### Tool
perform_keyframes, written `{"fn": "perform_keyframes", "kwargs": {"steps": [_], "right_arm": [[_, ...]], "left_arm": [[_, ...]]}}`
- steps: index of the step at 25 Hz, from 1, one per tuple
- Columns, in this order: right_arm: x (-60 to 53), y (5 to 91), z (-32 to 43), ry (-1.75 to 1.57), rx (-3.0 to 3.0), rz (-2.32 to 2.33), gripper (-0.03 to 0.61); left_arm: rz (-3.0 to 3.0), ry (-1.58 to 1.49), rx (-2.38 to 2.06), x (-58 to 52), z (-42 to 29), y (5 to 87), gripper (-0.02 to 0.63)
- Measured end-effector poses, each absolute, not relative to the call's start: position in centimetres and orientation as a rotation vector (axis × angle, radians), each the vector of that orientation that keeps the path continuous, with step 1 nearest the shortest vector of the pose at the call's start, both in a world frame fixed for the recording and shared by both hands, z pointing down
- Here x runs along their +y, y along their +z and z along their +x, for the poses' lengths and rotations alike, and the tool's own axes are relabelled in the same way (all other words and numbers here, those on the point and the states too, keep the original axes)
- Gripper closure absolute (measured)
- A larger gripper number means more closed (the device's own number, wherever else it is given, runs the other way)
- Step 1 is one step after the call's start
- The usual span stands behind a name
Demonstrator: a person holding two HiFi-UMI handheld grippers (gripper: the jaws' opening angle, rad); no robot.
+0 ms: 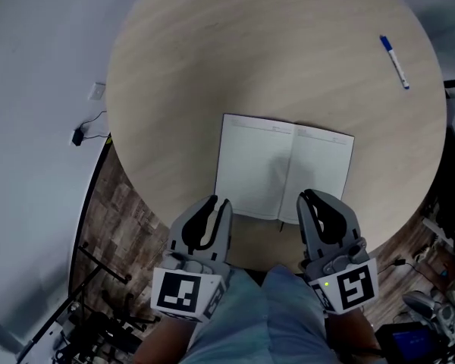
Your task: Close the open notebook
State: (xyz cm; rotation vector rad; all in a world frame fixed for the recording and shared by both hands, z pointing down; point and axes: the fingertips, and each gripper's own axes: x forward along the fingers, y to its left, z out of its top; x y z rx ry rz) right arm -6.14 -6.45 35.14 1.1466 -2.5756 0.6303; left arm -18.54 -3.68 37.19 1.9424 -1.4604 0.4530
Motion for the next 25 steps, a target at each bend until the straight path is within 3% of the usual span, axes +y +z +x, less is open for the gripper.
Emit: {"fn": "perform_keyframes", "kwargs": {"steps": [10, 25], "right_arm": [[-6.4, 39.0, -8.8, 0.699, -2.52, 1.065, 0.526], [-6.5, 42.2, -8.8, 0.728, -2.477, 1.065, 0.526]], "left_arm": [[1.834, 0.428, -1.379, -3.0, -20.1, 43.0, 0.327], [1.749, 0.492, -1.314, -1.8, -19.6, 47.4, 0.311]]}}
